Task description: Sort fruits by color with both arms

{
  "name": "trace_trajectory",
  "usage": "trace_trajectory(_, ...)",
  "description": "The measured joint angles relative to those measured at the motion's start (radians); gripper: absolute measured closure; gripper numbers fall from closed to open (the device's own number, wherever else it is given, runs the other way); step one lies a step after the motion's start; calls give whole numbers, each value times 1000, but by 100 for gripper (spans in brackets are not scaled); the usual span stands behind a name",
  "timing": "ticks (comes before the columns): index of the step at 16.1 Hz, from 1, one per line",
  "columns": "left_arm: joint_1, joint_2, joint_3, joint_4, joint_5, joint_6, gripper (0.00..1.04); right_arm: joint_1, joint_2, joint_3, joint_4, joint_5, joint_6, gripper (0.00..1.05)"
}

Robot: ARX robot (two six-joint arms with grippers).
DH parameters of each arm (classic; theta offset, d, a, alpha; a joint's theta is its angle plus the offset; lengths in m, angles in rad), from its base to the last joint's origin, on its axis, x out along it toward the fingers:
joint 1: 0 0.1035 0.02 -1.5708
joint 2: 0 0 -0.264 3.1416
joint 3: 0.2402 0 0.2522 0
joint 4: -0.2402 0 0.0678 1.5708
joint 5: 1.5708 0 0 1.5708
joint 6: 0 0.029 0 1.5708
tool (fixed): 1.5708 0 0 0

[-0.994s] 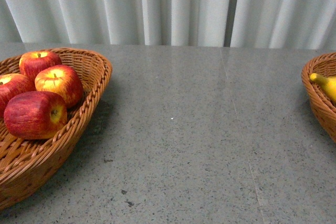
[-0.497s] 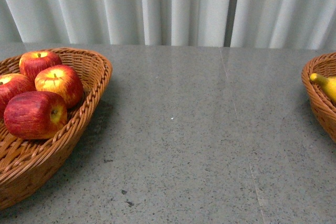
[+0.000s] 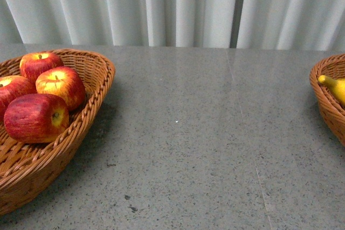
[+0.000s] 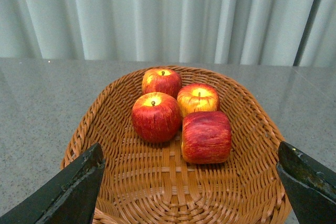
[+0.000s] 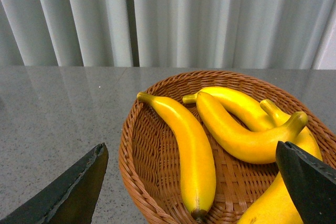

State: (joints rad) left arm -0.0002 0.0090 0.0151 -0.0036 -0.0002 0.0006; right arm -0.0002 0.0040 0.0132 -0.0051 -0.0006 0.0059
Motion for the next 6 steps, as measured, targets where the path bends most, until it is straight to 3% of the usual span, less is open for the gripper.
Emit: trace_trajectory(6,0,0,0,0,0,0,7,0,0,0,0,0,0,6)
